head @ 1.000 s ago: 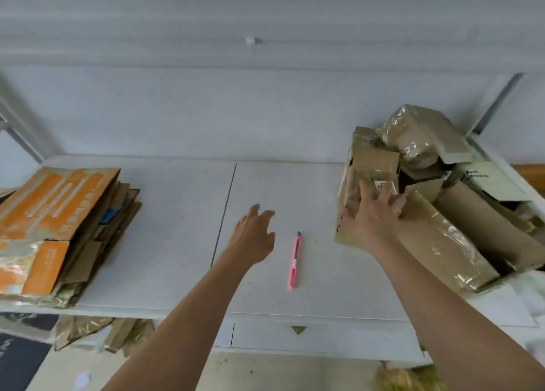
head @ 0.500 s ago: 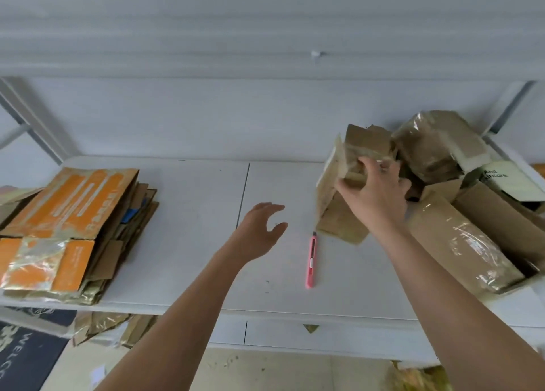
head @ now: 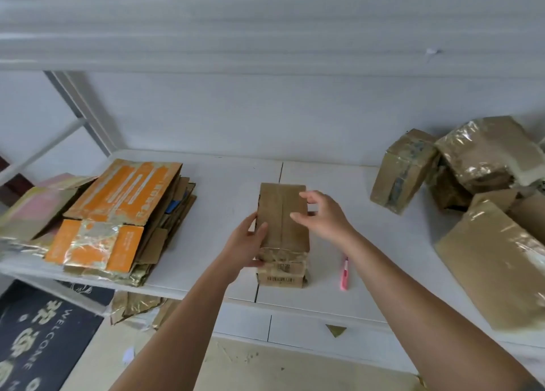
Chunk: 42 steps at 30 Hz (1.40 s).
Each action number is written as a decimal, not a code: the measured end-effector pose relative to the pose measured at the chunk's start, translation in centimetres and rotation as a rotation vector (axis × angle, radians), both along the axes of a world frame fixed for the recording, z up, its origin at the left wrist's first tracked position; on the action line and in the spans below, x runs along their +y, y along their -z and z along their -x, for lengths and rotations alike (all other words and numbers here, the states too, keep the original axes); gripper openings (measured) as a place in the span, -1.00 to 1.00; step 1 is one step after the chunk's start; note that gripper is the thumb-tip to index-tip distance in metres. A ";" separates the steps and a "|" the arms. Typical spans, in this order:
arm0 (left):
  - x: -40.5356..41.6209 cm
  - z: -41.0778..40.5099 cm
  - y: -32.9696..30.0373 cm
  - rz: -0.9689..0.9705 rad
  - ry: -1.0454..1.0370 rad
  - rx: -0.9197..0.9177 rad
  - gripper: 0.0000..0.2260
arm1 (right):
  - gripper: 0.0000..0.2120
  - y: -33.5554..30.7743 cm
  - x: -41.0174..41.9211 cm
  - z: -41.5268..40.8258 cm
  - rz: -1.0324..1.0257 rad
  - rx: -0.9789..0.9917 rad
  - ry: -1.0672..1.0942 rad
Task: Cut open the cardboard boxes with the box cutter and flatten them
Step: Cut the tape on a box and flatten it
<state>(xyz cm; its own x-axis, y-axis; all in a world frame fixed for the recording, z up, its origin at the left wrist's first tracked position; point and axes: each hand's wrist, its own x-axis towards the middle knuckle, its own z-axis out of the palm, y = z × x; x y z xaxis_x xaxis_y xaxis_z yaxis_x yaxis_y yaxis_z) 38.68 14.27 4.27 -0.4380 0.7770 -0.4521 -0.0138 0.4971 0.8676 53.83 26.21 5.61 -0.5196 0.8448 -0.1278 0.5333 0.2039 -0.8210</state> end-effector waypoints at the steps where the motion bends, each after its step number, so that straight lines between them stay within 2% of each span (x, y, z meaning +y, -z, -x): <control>1: -0.1 0.1 0.4 0.004 -0.034 -0.002 -0.59 | -0.44 0.6 -0.5 0.5 0.027 -0.022 -0.046; 6: 0.0 0.5 1.5 0.069 -0.076 0.186 -0.53 | -0.39 1.7 -0.7 1.1 0.083 -0.026 -0.112; 9: 0.4 0.7 1.6 0.094 -0.067 0.159 -0.52 | -0.36 1.7 0.1 0.7 0.128 -0.044 -0.141; 13: 1.0 1.1 1.9 0.105 -0.074 0.167 -0.53 | -0.40 2.7 0.0 0.7 0.042 -0.056 -0.160; 16: 0.3 1.4 3.2 0.124 -0.071 0.190 -0.55 | -0.37 4.4 -1.5 1.0 0.117 -0.071 -0.189; 21: -0.3 2.5 3.9 0.141 -0.108 0.105 -0.58 | -0.40 5.6 -1.7 2.1 0.058 -0.135 -0.200; 25: -0.3 1.9 3.8 0.224 -0.009 -0.165 -0.59 | -0.43 4.9 0.2 0.6 0.014 -0.228 -0.209; 27: -0.2 1.0 4.2 0.284 0.030 -0.222 -0.57 | -0.44 5.0 0.7 -0.7 0.052 -0.222 -0.235; 28: 0.0 0.5 4.3 0.323 0.036 -0.179 -0.56 | -0.46 5.2 0.9 -1.3 0.110 -0.179 -0.249; 31: 1.3 0.0 4.9 0.357 0.013 0.154 -0.46 | -0.60 6.1 1.5 -3.4 0.182 -0.071 -0.199; 33: 2.0 0.4 5.2 0.262 0.007 0.276 -0.23 | -0.62 7.3 2.3 -5.2 0.003 -0.311 -0.109; 35: 2.8 1.0 4.8 0.174 0.076 0.348 0.02 | -0.61 9.2 2.6 -7.0 -0.162 -0.610 -0.113; 36: 3.2 1.3 4.6 0.148 0.115 0.376 0.08 | -0.65 10.3 2.4 -7.9 -0.216 -0.684 -0.162; 38: 4.1 1.7 4.0 0.135 0.199 0.408 0.12 | -0.66 11.8 2.1 -8.8 -0.322 -0.774 -0.296; 40: 4.7 1.8 3.8 0.165 0.276 0.417 0.09 | -0.68 12.5 2.5 -9.2 -0.400 -0.886 -0.425; 42: 4.8 2.0 3.7 0.176 0.300 0.430 0.02 | -0.72 12.7 3.3 -9.5 -0.504 -0.887 -0.444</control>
<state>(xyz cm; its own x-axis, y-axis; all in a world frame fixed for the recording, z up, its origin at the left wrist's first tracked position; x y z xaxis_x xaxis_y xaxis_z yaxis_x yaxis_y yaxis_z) 36.63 19.10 0.61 -0.3832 0.8250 -0.4154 0.4882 0.5626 0.6671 63.36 29.54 -7.14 -0.6831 0.6666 -0.2984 0.6873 0.7249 0.0460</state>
